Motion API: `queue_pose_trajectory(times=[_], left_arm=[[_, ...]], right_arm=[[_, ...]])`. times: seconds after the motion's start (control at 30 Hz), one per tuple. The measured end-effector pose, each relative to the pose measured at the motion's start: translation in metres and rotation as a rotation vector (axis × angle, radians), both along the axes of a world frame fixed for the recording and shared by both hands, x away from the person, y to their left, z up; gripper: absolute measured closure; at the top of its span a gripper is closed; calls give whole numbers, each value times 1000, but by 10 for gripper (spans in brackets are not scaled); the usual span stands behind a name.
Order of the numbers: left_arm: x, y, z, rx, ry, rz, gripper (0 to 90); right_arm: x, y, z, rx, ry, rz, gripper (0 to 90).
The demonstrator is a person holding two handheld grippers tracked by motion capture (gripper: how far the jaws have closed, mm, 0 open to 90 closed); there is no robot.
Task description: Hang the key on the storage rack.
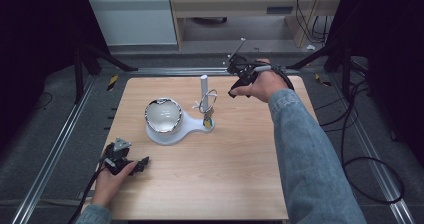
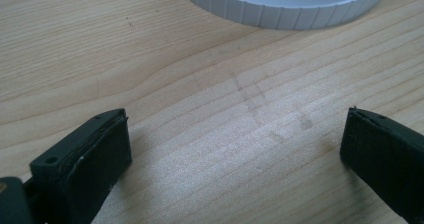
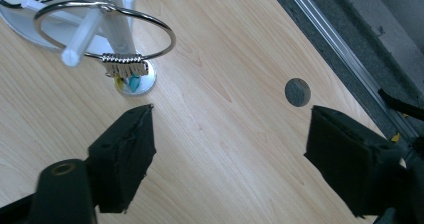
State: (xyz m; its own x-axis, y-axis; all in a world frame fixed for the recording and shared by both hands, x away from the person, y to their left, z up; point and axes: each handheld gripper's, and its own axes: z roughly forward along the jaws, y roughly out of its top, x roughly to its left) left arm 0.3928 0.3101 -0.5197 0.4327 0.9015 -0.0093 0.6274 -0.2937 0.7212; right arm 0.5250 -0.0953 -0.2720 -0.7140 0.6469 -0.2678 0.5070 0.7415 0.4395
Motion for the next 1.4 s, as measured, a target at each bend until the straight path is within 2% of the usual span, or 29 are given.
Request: queue_pose_trajectory(times=[0.2,0.47,0.9,1.1,1.4], left_arm=[[0,0,0,2,1,0,0],[0,0,0,2,1,0,0],[0,0,0,2,1,0,0],[0,0,0,2,1,0,0],[0,0,0,2,0,0,0]], right_arm=[[-4,-12,-9,40,-22,-24,127],[-8,-28,-23,48,18,-43,111],[-17,-51,-40,48,47,-68,113],[-24,-67,-55,61,42,-85,112],[-35,-94,-86,67,84,-125,117]])
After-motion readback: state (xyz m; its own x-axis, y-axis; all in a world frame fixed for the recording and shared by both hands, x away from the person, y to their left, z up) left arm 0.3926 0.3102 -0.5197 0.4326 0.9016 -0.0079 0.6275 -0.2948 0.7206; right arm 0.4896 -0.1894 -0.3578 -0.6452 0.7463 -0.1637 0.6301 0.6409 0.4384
